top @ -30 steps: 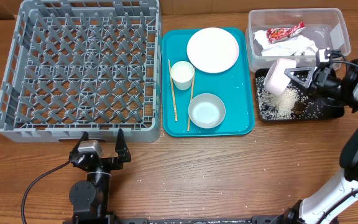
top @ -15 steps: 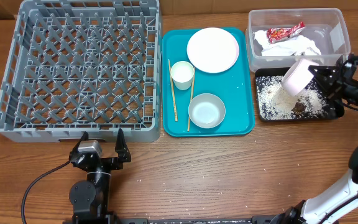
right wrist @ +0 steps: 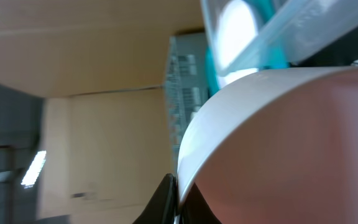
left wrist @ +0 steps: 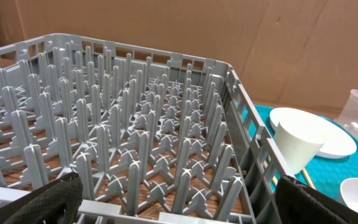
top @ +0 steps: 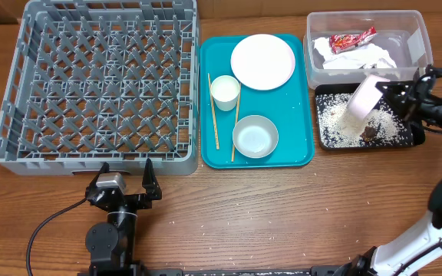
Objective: Sort waste into correct bins and load items into the dishwasher
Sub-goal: 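Tip the pink bowl to pour rice and scraps onto the black tray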
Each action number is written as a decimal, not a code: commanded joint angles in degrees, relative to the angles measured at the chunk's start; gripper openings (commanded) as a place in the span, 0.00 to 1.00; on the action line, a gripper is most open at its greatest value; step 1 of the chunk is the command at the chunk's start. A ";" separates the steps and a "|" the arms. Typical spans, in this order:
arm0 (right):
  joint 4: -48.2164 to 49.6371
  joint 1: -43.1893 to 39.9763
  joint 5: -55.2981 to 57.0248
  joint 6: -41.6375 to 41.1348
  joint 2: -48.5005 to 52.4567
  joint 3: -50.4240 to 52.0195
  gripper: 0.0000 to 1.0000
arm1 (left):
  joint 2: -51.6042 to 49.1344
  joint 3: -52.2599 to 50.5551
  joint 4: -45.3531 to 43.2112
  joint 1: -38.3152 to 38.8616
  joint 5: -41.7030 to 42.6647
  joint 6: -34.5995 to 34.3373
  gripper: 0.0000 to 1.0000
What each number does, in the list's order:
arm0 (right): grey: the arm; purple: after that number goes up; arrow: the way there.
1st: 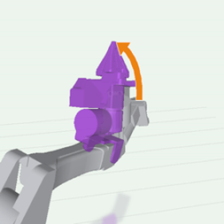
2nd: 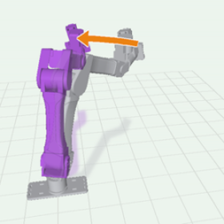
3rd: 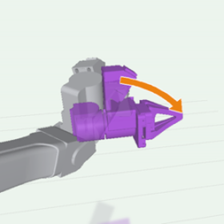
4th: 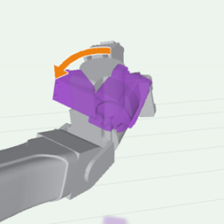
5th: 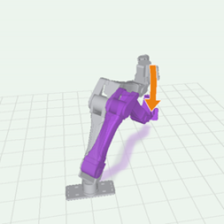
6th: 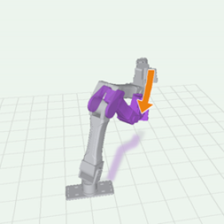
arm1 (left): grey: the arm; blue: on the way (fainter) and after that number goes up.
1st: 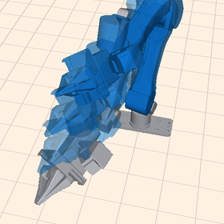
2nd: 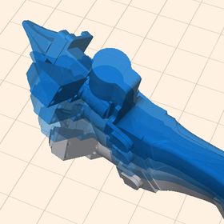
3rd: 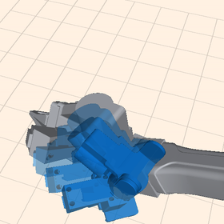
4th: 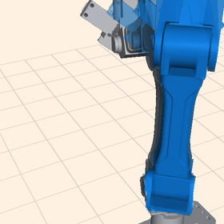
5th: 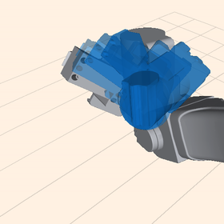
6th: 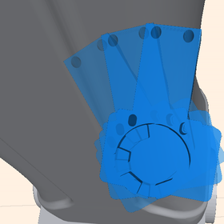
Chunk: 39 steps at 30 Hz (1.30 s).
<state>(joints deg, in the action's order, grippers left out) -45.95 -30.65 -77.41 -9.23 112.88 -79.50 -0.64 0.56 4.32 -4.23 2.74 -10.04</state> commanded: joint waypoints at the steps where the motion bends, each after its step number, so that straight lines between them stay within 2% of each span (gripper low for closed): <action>1: -0.17 3.48 9.97 0.04 -6.78 -1.29 0.04 | 0.17 -0.28 0.00 -0.26 -0.37 1.07 1.00; 3: -1.09 5.33 15.23 -0.24 -8.81 -2.71 0.04 | 0.17 -0.28 0.00 -0.26 -0.37 1.07 1.00; 7: -5.14 12.02 37.66 -1.46 -10.78 -5.16 0.04 | 0.17 -0.28 0.00 -0.26 -0.37 1.07 1.00; 10: -4.85 16.50 41.79 -1.49 -10.78 -5.33 0.04 | 0.17 -0.28 0.00 -0.26 -0.37 1.07 1.00; 12: -4.02 17.25 40.48 -1.70 -10.78 -5.33 0.04 | 0.17 -0.28 0.00 -0.26 -0.37 1.07 1.00; 14: -1.53 16.87 33.09 -4.90 -10.78 -5.33 0.04 | 0.17 -0.28 0.00 -0.26 -0.37 1.07 1.00; 21: 4.87 8.76 8.81 -17.05 -10.75 -5.33 0.04 | 0.17 -0.28 0.00 -0.26 -0.37 1.07 1.00; 26: 6.49 3.72 -4.52 -23.96 -10.75 -5.31 0.04 | 0.17 -0.28 0.00 -0.26 -0.37 1.07 1.00; 30: 9.18 2.32 -6.10 -28.81 -10.32 -5.31 0.04 | 0.17 -0.28 0.00 -0.26 -0.37 1.07 1.00; 35: 9.94 2.38 -5.79 -25.42 -10.36 -5.33 0.04 | 0.17 -0.28 0.00 -0.26 -0.37 1.07 1.00; 39: 12.70 6.29 -3.34 -24.87 -11.15 -5.35 0.04 | 0.17 -0.28 0.00 -0.26 -0.37 1.07 1.00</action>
<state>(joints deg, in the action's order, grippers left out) -35.51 -27.68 -81.34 -35.51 103.44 -83.26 -0.64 0.56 4.32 -4.23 2.74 -10.04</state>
